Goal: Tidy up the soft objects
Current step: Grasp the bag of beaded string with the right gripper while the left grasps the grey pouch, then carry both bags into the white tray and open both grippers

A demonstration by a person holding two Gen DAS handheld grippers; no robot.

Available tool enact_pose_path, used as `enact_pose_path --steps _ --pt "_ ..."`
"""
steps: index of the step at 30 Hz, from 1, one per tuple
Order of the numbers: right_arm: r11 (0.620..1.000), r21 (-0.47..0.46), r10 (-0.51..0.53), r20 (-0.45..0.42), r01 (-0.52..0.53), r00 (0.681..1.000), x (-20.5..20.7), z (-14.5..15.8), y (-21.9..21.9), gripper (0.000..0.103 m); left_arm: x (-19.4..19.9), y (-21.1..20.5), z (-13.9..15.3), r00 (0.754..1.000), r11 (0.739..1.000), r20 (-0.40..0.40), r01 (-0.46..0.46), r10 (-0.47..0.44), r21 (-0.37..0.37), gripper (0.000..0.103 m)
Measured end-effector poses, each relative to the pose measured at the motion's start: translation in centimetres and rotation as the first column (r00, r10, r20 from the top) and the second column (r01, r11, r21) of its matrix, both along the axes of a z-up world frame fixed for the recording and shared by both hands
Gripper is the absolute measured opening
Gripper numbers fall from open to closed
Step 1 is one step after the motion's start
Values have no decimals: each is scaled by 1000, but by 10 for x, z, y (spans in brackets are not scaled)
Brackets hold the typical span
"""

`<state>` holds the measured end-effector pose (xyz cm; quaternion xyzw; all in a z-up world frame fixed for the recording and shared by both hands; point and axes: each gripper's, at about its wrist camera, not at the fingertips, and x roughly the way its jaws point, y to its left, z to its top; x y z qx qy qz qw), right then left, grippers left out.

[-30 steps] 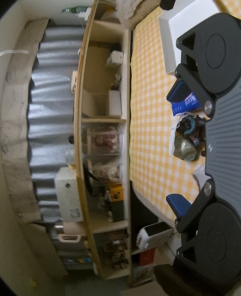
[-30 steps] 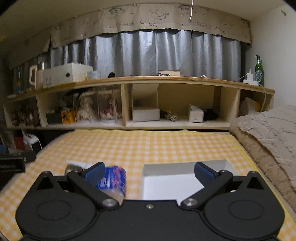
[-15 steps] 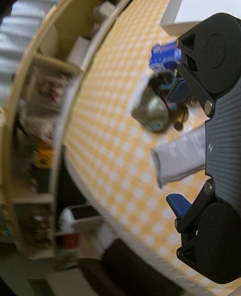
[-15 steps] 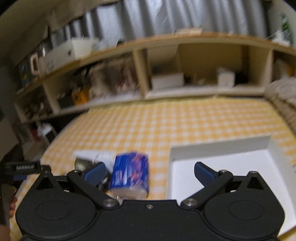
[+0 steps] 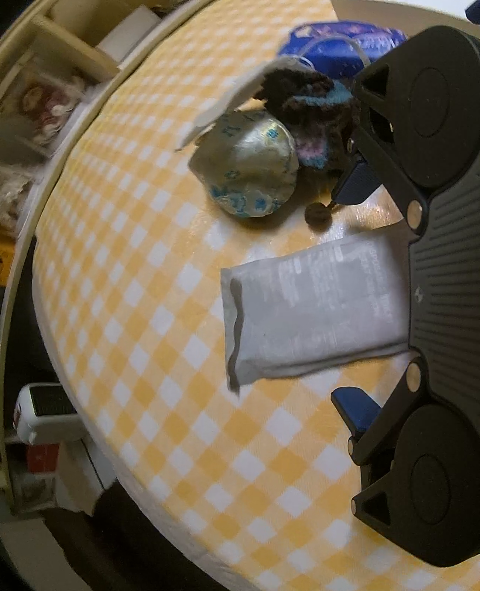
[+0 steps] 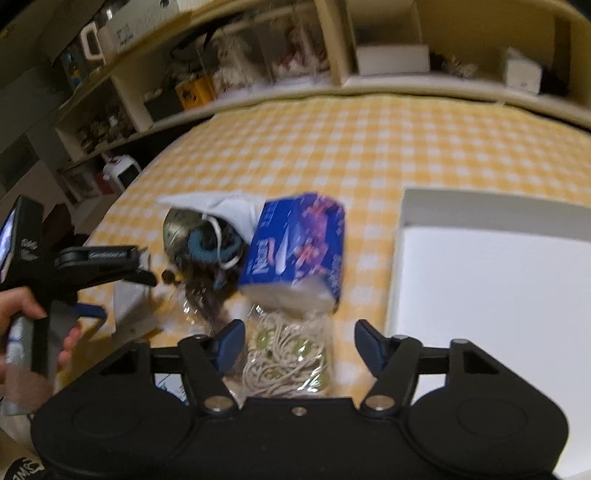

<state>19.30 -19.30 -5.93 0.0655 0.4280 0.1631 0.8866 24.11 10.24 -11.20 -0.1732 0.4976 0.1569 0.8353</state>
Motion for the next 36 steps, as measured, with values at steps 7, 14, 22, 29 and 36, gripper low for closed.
enact_pose_path --steps 7,14,22,29,36 --pt "997 -40 60 -50 -62 997 11 -16 18 62 2 -11 -1 992 986 23 124 -127 115 75" --pt "992 -95 73 -84 -81 994 18 -33 28 69 -1 -21 7 973 969 35 223 -227 106 57" --pt "990 -105 85 -115 -98 990 12 -36 32 68 -14 -27 10 972 971 51 227 -231 70 56" --pt "987 -119 96 -121 -111 988 10 -39 36 60 -31 -22 9 982 982 33 185 -186 22 56" --pt "995 -74 64 -56 -68 996 5 -20 25 51 -49 -22 34 979 988 138 142 -150 69 56"
